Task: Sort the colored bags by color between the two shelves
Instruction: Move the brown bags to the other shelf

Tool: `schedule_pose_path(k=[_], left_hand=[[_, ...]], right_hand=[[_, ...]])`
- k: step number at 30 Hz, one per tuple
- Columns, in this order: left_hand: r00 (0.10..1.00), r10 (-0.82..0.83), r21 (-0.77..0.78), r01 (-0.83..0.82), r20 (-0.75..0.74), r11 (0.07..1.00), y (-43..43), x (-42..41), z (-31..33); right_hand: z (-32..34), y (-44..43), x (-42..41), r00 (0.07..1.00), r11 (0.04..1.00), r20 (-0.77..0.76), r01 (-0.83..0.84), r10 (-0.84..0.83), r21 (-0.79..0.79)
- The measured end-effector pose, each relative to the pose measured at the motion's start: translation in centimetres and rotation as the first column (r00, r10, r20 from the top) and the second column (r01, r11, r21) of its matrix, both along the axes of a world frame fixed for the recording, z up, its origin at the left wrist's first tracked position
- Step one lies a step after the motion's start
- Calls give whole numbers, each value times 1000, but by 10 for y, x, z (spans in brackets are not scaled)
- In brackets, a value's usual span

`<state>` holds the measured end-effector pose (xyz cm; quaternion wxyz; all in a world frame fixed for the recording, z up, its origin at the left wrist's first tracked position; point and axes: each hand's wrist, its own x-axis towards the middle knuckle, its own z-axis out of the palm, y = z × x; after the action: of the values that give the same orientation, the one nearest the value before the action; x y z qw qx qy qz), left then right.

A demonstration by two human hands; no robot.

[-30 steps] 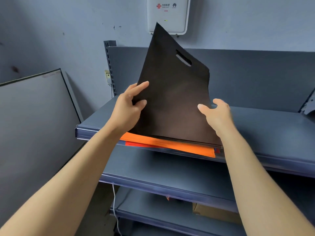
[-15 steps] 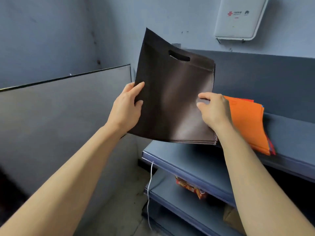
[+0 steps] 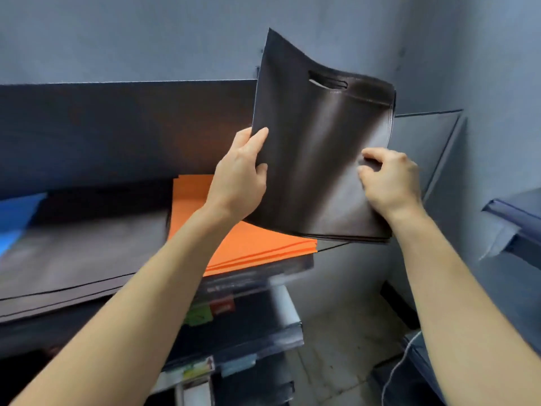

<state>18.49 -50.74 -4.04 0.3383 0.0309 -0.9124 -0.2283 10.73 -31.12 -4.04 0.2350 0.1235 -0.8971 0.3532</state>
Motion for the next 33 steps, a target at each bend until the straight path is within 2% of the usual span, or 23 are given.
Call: schedule_pose_path(k=[7,12,17,24,33], left_hand=[[962,273,30,-274,33,961,-93,73,-2],[871,487,16,-489,65,872,-135,123,-1],[768,622,-39,-624,155,780,-161,158,-14],[673,695,-70,-704,251,707,-205,188,-23],[727,580,-52,-607,369,793,-270,187,-46]], right_hand=[[-4,-121,19,955,955,12,-296,296,28],[-2,-187,32,869,869,44,-494,493,18],[-15,-231,50,799,799,69,-600,598,26],[-20,-273,76,767,765,116,-640,631,68],[-47,-311,91,851,844,222,-512,475,159]])
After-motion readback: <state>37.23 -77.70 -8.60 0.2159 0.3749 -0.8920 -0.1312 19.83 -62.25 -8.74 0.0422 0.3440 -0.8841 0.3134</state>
